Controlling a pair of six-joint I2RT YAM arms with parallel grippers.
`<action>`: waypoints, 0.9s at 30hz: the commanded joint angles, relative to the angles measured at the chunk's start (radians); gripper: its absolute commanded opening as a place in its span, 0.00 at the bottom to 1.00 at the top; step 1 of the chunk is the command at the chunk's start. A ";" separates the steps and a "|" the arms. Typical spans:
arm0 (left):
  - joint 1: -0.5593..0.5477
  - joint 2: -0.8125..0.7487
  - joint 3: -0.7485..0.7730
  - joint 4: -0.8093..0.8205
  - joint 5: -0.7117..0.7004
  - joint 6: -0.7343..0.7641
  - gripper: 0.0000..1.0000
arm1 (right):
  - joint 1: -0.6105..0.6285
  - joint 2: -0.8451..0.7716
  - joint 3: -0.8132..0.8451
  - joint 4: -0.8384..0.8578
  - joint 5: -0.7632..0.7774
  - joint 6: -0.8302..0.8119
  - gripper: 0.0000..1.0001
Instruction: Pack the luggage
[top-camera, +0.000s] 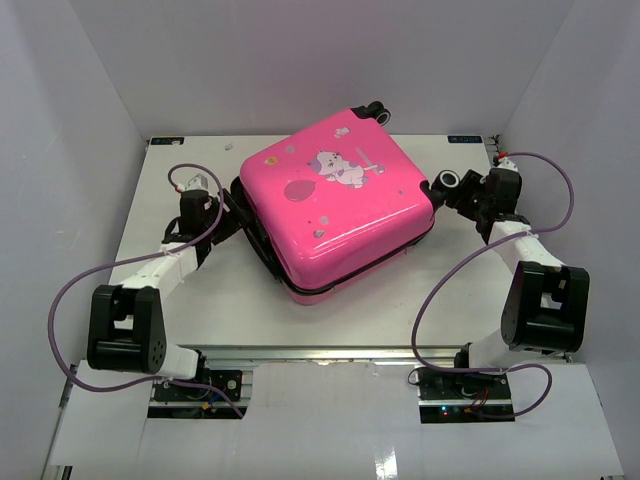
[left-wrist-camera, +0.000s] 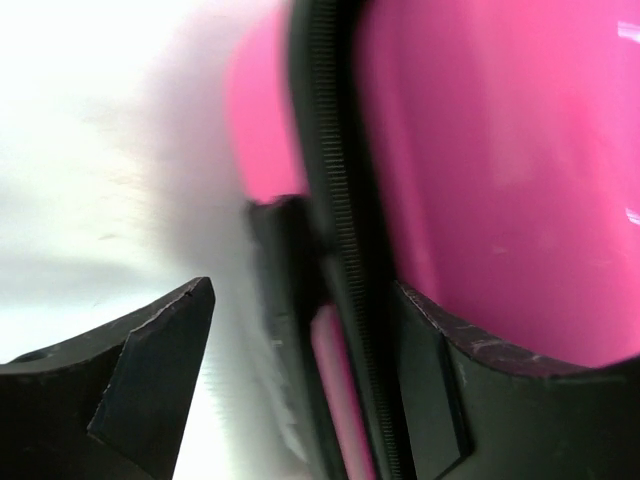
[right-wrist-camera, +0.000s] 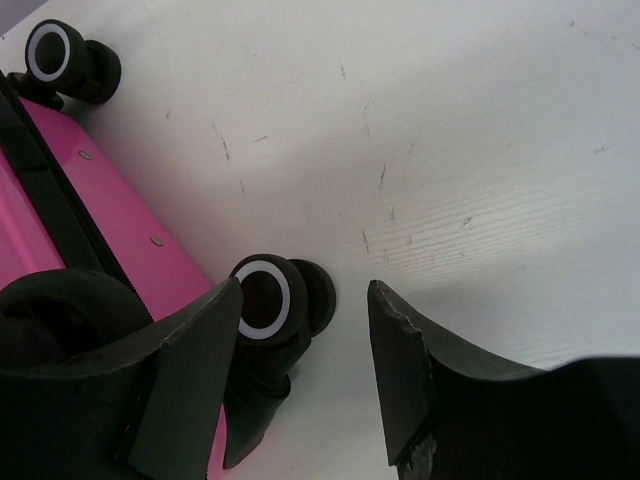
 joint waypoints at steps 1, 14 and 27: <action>-0.005 -0.123 0.045 -0.150 -0.243 -0.046 0.85 | 0.028 0.022 -0.016 0.031 -0.044 0.012 0.60; -0.167 -0.246 0.005 -0.262 -0.207 -0.175 0.79 | 0.027 0.001 -0.035 0.021 -0.056 -0.001 0.61; -0.246 -0.330 -0.126 -0.245 -0.244 -0.285 0.67 | 0.027 -0.033 -0.046 0.015 -0.068 -0.002 0.61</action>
